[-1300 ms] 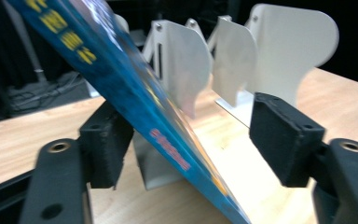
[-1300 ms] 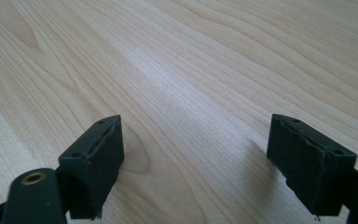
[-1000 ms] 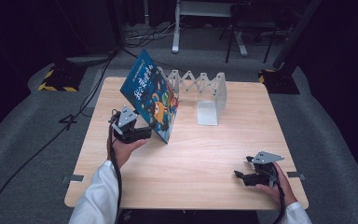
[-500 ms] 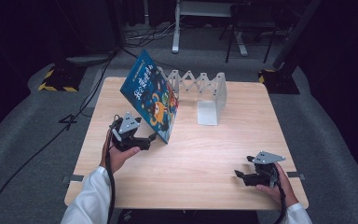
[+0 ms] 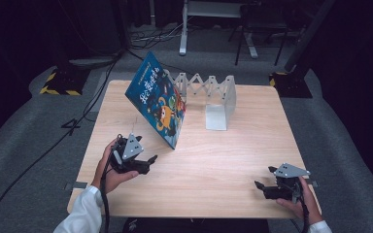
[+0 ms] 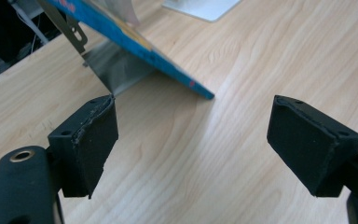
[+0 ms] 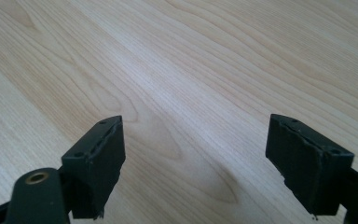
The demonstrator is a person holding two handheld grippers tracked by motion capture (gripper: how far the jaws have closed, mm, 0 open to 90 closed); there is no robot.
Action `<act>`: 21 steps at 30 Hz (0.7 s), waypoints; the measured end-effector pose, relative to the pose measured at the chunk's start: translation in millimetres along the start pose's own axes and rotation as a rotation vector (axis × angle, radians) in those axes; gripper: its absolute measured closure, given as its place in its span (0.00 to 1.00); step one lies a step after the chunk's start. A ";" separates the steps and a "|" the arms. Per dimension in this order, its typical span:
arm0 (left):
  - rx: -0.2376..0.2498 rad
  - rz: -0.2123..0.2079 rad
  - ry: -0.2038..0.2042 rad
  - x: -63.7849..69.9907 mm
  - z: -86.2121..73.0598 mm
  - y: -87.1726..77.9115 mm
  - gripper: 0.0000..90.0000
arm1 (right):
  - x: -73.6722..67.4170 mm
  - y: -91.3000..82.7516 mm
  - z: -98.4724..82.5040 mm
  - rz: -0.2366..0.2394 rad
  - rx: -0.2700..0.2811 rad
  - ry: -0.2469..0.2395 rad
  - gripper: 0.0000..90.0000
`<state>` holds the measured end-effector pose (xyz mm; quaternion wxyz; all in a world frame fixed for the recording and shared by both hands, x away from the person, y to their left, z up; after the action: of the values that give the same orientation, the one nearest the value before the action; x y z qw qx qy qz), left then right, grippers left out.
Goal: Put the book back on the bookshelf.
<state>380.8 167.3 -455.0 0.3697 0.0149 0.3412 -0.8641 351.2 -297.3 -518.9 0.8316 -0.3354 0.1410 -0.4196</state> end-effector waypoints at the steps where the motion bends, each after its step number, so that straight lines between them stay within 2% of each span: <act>1: -0.010 -0.001 0.004 1.2 -3.5 -1.2 0.19 | 0.7 -0.9 -0.8 -0.005 0.003 -0.002 0.23; 10: -0.100 -0.008 0.030 12.1 -35.6 -2.8 0.19 | 4.3 -4.6 -7.7 -0.031 -0.010 -0.001 0.22; 11: -0.100 -0.008 0.030 12.1 -35.6 -2.8 0.19 | 4.3 -4.6 -7.7 -0.031 -0.010 -0.001 0.22; 13: -0.123 -0.015 0.031 15.3 -45.9 -2.0 0.19 | 5.7 -5.4 -11.5 -0.037 -0.018 0.005 0.22; 16: -0.147 0.002 0.045 17.3 -54.2 -1.0 0.19 | 7.4 -6.6 -14.6 -0.043 -0.019 0.008 0.22; 21: -0.164 -0.011 0.023 21.2 -69.8 1.4 0.19 | 13.9 -11.0 -25.6 -0.058 -0.026 0.039 0.22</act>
<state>350.5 195.2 -515.3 0.3608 -0.0075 0.4154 -0.8350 339.8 -324.2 -529.6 0.8118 -0.3416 0.1529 -0.4483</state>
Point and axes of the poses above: each handheld gripper's, and its own axes: y roughly forward along the jaws, z roughly out of its top, x roughly to its right, the point moved 5 cm from there along y, roughly forward along the jaws, and after that the axes turned 5 degrees about y, right-handed, at the moved point
